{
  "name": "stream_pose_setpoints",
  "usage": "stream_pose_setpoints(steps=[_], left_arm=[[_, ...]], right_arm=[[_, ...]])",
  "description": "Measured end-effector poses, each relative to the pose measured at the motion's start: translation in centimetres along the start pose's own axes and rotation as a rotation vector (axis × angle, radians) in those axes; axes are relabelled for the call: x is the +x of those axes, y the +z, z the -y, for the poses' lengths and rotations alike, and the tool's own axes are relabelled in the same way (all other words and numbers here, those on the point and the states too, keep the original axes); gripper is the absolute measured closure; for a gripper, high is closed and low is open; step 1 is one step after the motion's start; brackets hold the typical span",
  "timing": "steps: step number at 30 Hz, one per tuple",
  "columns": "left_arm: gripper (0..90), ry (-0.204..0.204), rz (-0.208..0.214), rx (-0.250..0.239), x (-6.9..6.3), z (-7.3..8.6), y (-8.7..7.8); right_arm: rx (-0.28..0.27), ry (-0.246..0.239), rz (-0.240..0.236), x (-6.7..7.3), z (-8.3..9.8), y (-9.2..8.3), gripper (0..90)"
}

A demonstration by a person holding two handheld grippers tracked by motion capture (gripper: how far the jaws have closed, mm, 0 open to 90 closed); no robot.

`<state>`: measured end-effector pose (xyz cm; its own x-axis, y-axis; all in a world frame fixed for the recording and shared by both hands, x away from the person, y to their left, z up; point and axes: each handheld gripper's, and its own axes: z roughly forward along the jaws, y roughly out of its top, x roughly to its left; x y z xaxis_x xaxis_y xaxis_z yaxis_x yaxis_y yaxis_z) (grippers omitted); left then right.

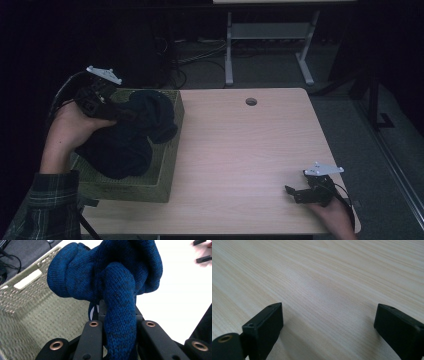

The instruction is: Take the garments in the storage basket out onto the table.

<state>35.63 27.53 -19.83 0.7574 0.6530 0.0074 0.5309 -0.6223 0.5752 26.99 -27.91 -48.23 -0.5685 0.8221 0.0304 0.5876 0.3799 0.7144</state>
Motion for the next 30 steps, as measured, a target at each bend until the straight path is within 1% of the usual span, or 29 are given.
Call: stream_pose_setpoints(steps=[1,3,4,5,6,7,9,11,12,13,14,15,16,18,19,20,23,24,25,26,30], left_arm=[[78.7,0.005,0.003,0.000,-0.1,-0.2,0.0],[78.7,0.002,0.005,-0.010,-0.3,-0.7,-0.1],[78.8,0.011,0.004,-0.009,-0.6,-1.2,-0.3],[78.9,0.011,0.004,-0.009,-0.6,-1.2,-0.3],[78.9,0.017,0.006,-0.017,-0.9,-1.7,-0.4],[79.0,0.017,0.006,-0.017,-0.9,-1.7,-0.4],[79.0,0.023,0.008,-0.022,-1.2,-2.3,-0.6],[79.0,0.032,0.012,-0.025,-1.5,-2.8,-0.7],[79.0,0.042,0.019,-0.026,-1.8,-3.4,-0.9],[79.0,0.042,0.019,-0.026,-1.8,-3.4,-0.9],[79.0,0.055,0.026,-0.036,-2.1,-3.9,-1.0],[79.0,0.055,0.026,-0.036,-2.1,-3.9,-1.0],[79.0,0.064,0.034,-0.041,-2.3,-4.2,-1.0],[79.0,0.073,0.058,-0.051,-2.7,-4.7,-0.5],[79.0,0.073,0.058,-0.051,-2.7,-4.7,-0.5],[79.0,0.074,0.063,-0.053,-3.0,-5.1,-0.1],[79.0,0.080,0.069,-0.051,-3.3,-5.6,0.2],[79.0,0.081,0.071,-0.055,-3.7,-6.0,0.6],[79.0,0.081,0.071,-0.055,-3.7,-6.0,0.6],[79.0,0.086,0.079,-0.053,-4.0,-6.5,1.0],[79.1,0.098,0.095,-0.057,-4.7,-7.4,1.9]], right_arm=[[0.000,0.000,0.000,0.0,0.0,0.0,8.3],[0.003,0.005,-0.001,0.0,0.0,0.0,8.3],[0.001,0.002,0.000,0.0,0.0,0.0,8.3],[0.001,0.002,0.000,0.0,0.0,0.0,8.3],[0.001,0.002,0.000,0.0,0.0,0.0,8.3],[0.001,0.002,0.000,0.0,0.0,0.0,8.3],[0.001,0.002,0.000,0.0,0.0,0.0,8.3],[0.001,0.002,0.001,0.0,0.0,0.0,8.3],[0.001,0.003,0.001,0.0,0.0,0.0,8.3],[0.001,0.002,0.000,0.0,0.0,0.0,8.3],[0.001,0.001,0.000,0.0,0.0,0.0,8.3],[0.001,0.001,0.000,0.0,0.0,0.0,8.3],[0.001,0.002,0.000,0.0,0.0,0.0,8.3],[0.001,0.001,0.000,0.0,0.0,0.0,8.3],[0.001,0.001,0.000,0.0,0.0,0.0,8.3],[0.001,0.002,0.000,0.0,0.0,0.0,8.3],[0.001,0.001,0.000,0.0,0.0,0.0,8.2],[0.001,0.001,0.000,0.0,0.0,0.0,8.3],[0.001,0.001,0.000,0.0,0.0,0.0,8.3],[0.001,0.001,0.000,0.0,0.0,0.0,8.3],[0.001,0.002,0.000,0.0,0.0,0.0,8.2]])
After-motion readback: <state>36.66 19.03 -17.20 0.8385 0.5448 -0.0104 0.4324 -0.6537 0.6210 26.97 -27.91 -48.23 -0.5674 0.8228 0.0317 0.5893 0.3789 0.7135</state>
